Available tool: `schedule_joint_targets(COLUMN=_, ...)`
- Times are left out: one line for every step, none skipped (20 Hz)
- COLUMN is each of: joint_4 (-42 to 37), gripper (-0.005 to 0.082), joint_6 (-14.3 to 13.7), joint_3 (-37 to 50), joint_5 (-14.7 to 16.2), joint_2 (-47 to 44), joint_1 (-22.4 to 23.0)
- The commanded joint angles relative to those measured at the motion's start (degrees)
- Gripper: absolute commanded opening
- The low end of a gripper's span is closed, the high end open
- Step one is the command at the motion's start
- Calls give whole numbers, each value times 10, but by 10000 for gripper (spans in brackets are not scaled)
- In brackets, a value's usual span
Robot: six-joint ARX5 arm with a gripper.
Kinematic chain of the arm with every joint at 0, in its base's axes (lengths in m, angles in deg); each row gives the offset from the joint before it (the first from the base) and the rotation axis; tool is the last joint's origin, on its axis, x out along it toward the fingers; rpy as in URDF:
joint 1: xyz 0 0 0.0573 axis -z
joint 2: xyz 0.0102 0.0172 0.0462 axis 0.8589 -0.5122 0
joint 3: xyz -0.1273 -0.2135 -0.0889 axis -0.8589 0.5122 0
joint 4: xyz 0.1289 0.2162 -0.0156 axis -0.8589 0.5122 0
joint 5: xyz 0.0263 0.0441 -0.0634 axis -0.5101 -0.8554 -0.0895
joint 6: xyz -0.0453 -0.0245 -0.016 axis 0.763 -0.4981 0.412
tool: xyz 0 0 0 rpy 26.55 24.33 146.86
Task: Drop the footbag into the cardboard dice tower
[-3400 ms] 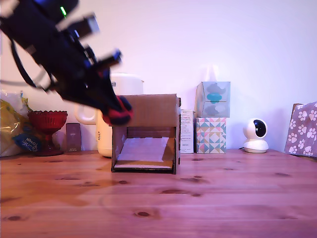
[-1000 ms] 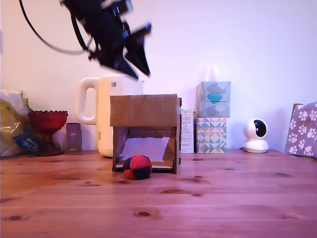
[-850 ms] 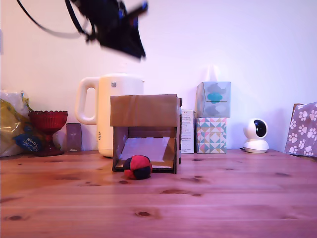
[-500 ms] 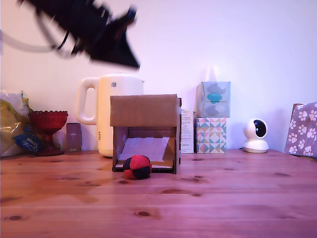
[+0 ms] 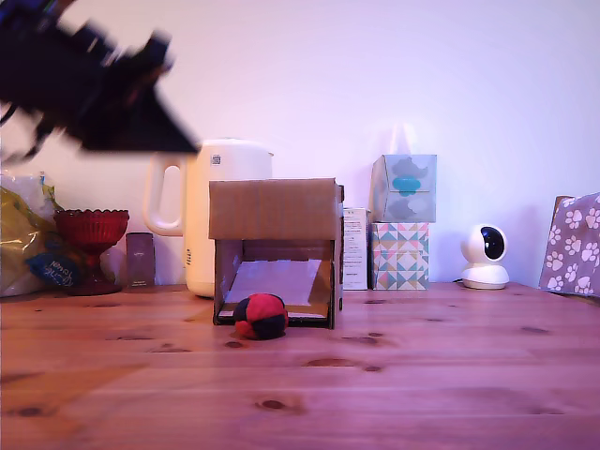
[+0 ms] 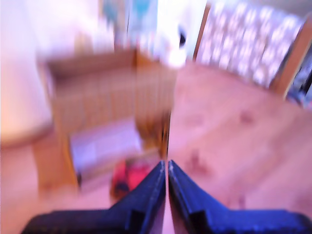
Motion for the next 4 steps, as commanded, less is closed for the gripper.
schedule_joint_targets(joint_4=-2, gripper=-24, joint_6=15, joint_3=27, joint_5=-6, joint_2=30, joint_1=2)
schedule_joint_targets(joint_4=7, gripper=-24, joint_6=16, joint_3=37, joint_5=-12, joint_2=48, joint_1=2)
schedule_joint_targets(joint_4=28, gripper=-24, joint_6=17, joint_3=41, joint_5=-20, joint_2=65, joint_1=2)
schedule_joint_targets(joint_4=53, gripper=-24, joint_6=17, joint_3=41, joint_5=-26, joint_2=82, joint_1=2)
